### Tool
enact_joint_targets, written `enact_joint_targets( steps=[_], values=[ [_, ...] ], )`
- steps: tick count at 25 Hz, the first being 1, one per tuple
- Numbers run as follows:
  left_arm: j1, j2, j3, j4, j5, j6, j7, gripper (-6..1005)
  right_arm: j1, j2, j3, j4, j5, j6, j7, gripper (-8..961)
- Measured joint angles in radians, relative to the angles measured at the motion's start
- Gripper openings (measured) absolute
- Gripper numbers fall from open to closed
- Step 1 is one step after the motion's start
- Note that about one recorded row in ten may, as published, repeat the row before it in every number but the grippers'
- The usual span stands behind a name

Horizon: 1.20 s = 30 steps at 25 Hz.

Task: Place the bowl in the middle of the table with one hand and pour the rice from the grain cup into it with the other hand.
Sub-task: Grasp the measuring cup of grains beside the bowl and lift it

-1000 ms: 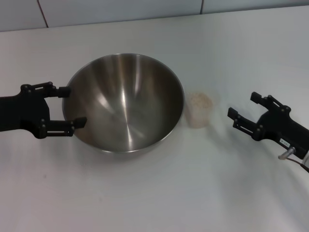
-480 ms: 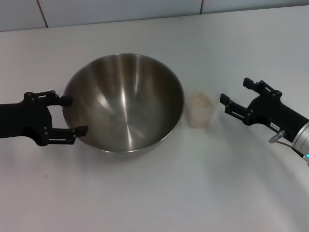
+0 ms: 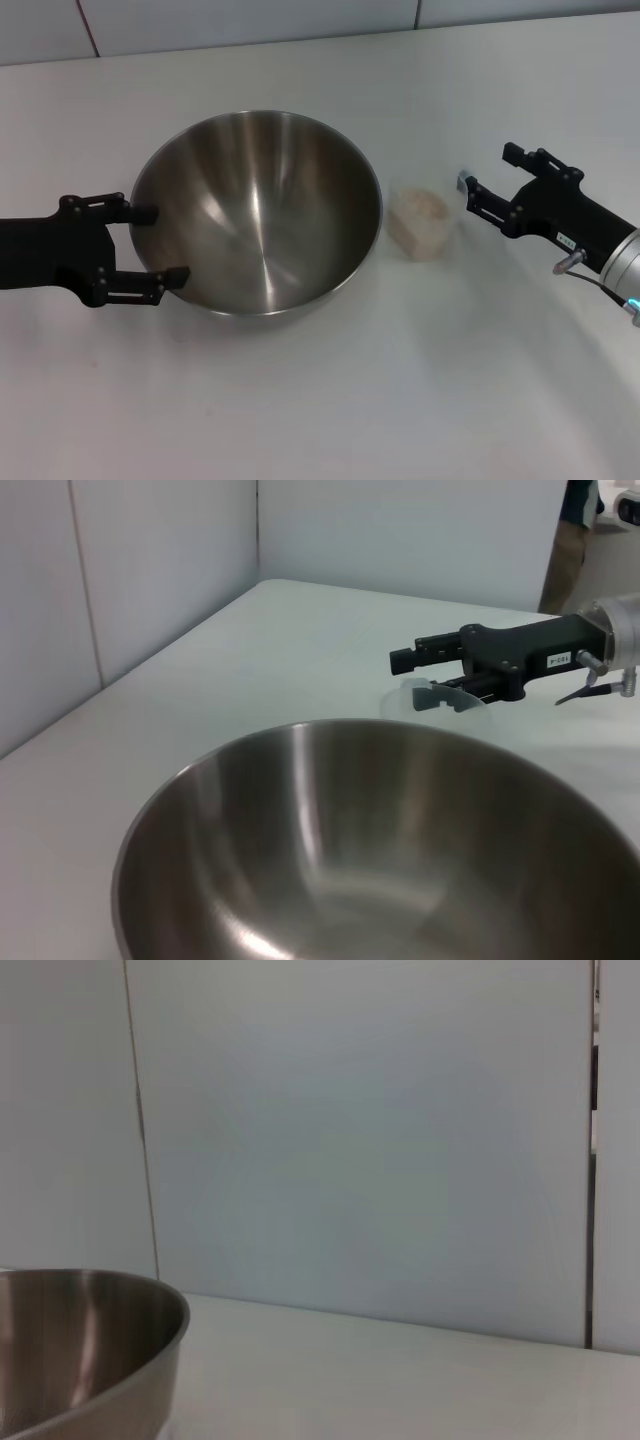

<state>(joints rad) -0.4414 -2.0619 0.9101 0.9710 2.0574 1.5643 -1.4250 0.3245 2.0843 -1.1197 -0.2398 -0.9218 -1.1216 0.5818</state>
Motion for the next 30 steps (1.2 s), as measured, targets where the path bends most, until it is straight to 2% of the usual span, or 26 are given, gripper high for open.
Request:
enact_joint_targets(
  steps=[6,12,16,23,30],
  values=[
    [-0.004,0.000,0.001,0.000,0.000,0.000,-0.001,862,0.005,0.004,0.003,0.022,0.021,0.001,-0.004,754],
    [-0.005,0.000,0.001,0.001,0.000,0.000,-0.001,861,0.008,0.004,-0.003,0.023,0.022,-0.004,-0.005,528],
    [-0.006,0.000,0.001,0.001,0.000,0.000,-0.002,861,0.016,0.004,-0.006,0.022,0.023,-0.005,-0.006,289],
    [-0.006,-0.001,0.001,0.000,0.000,0.002,-0.002,861,0.018,0.003,-0.007,0.022,0.023,-0.006,-0.006,56],
    [-0.007,-0.001,0.001,0.001,0.000,0.002,-0.002,861,0.010,0.003,0.004,0.017,0.025,-0.036,-0.026,4]
  ],
)
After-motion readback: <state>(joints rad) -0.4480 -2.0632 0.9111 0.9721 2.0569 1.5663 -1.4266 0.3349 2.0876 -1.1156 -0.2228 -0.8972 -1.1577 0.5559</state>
